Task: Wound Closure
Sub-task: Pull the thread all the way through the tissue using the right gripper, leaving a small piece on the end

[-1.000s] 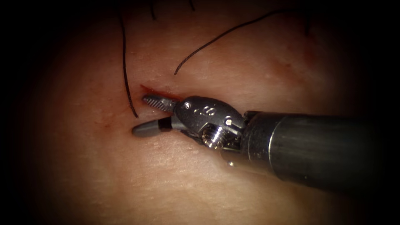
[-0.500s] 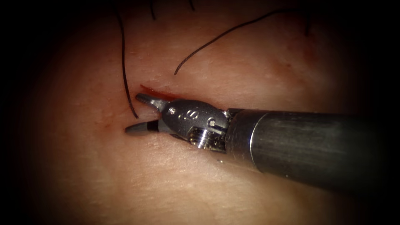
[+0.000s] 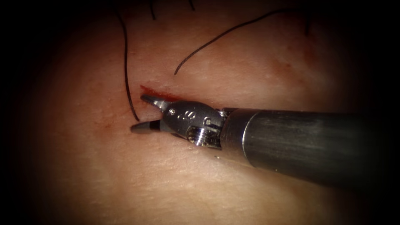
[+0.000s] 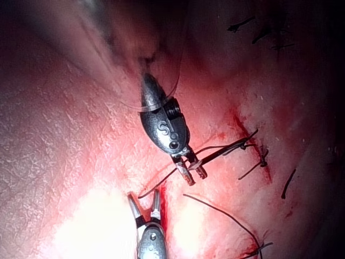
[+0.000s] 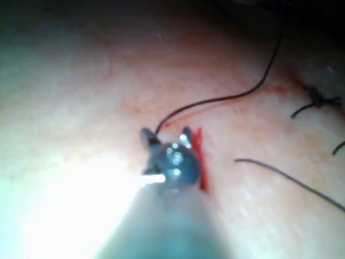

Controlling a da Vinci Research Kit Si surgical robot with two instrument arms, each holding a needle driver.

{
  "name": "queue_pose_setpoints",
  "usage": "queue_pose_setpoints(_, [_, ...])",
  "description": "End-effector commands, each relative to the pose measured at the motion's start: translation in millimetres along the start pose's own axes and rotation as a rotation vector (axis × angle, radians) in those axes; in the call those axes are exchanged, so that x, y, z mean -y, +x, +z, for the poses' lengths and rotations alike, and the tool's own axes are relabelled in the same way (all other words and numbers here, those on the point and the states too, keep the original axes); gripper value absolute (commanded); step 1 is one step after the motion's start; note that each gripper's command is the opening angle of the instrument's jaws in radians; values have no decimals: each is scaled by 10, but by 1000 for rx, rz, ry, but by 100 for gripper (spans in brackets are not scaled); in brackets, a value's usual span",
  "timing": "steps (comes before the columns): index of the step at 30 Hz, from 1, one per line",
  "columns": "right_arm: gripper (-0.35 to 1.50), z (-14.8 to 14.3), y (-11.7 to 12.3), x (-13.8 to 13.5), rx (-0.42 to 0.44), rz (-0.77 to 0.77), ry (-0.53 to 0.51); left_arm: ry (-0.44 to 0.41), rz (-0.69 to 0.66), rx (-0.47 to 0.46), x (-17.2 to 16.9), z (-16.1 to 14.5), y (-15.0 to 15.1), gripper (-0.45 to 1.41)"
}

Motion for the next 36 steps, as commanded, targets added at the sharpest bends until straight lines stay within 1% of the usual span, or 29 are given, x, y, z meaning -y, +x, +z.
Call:
queue_pose_setpoints(1, [84,15,-2,5,-3,-3,8,-1,-1,0,-5,5,-7,-45])
queue_pose_setpoints(5, [81,18,-3,5,3,-5,8,-1,-1,-1,-5,5,-7,-45])
queue_pose_setpoints(10, [57,13,-4,3,8,-5,13,-3,-6,-3,-5,7,-8,-45])
queue_pose_setpoints(11, [46,13,-5,4,7,-6,16,-2,-6,-3,-5,7,-8,-45])
queue_pose_setpoints(12, [39,12,-4,4,8,-6,23,-1,-5,-2,-6,7,-9,-45])
queue_pose_setpoints(14, [-3,12,-4,6,8,-8,34,-3,-4,-4,-7,8,-9,-45])
queue_pose_setpoints(16, [-35,10,-5,8,12,-11,50,-3,-10,-5,-8,8,-9,-45])
queue_pose_setpoints(22, [-35,3,-9,9,52,-12,86,-3,-9,-5,-8,8,-10,-45])
queue_pose_setpoints(27, [-35,-11,-10,13,56,19,105,-8,-12,-11,-14,7,-10,-45])
queue_pose_setpoints(29, [-35,-24,-10,18,57,21,107,-10,-14,-14,-20,6,-11,-45])
queue_pose_setpoints(30, [-35,-38,-11,22,58,24,108,-14,-17,-18,-26,5,-12,-45])
queue_pose_setpoints(31, [-35,-38,-11,22,58,24,108,-14,-17,-18,-26,5,-12,-45])
queue_pose_setpoints(32, [-35,-46,-11,25,58,28,110,-19,-20,-23,-30,4,-13,-45])
queue_pose_setpoints(36, [-35,-82,-14,42,63,37,118,-25,-34,-34,-50,3,-20,-45])
